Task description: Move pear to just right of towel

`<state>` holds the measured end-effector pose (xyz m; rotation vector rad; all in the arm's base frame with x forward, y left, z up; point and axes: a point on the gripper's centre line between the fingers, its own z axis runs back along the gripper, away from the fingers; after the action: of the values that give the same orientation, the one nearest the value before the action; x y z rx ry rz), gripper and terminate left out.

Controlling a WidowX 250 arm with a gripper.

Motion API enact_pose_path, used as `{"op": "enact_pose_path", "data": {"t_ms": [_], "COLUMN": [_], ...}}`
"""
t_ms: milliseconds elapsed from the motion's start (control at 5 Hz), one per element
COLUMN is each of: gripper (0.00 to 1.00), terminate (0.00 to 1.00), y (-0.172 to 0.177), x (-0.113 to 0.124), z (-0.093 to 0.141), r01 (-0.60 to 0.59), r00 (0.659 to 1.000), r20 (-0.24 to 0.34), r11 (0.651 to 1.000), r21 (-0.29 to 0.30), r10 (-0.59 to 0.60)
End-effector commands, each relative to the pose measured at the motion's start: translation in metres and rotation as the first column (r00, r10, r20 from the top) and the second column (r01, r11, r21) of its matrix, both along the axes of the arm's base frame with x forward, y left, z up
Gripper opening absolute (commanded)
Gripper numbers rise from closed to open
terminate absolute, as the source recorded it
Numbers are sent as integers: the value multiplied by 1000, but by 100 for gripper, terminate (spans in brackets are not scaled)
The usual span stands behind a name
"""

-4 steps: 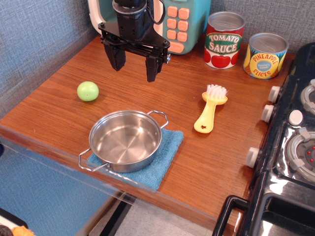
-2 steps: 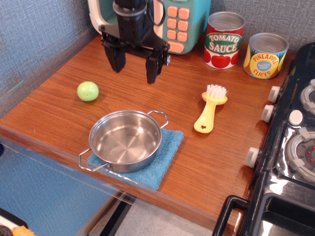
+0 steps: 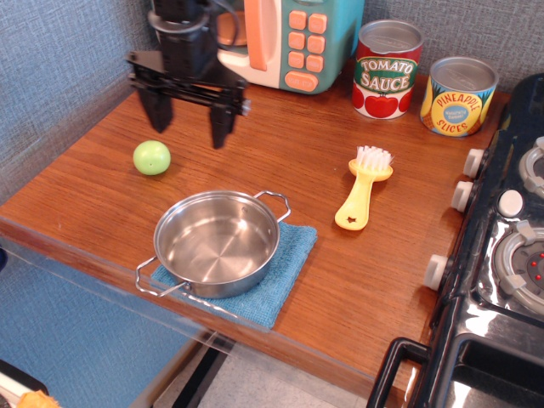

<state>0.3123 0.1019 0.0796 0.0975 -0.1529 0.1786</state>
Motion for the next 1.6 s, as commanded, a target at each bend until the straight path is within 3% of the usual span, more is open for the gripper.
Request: {"op": "enact_pose_path", "data": {"t_ms": [0, 200, 800, 1000, 1400], "gripper": [100, 100, 100, 0, 0], "terminate": [0, 0, 0, 0, 0], "y": [36, 44, 52, 51, 35], "x": [0, 2, 11, 10, 13], "z": [-10, -28, -51, -49, -17], "r01": [-118, -150, -212, -213, -154], "r00": [993, 986, 970, 972, 988], "r20": [-18, -66, -119, -101, 10], "r11": [993, 989, 977, 977, 988], "r21": [7, 10, 27, 18, 7], "r10": [118, 150, 214, 214, 154]}}
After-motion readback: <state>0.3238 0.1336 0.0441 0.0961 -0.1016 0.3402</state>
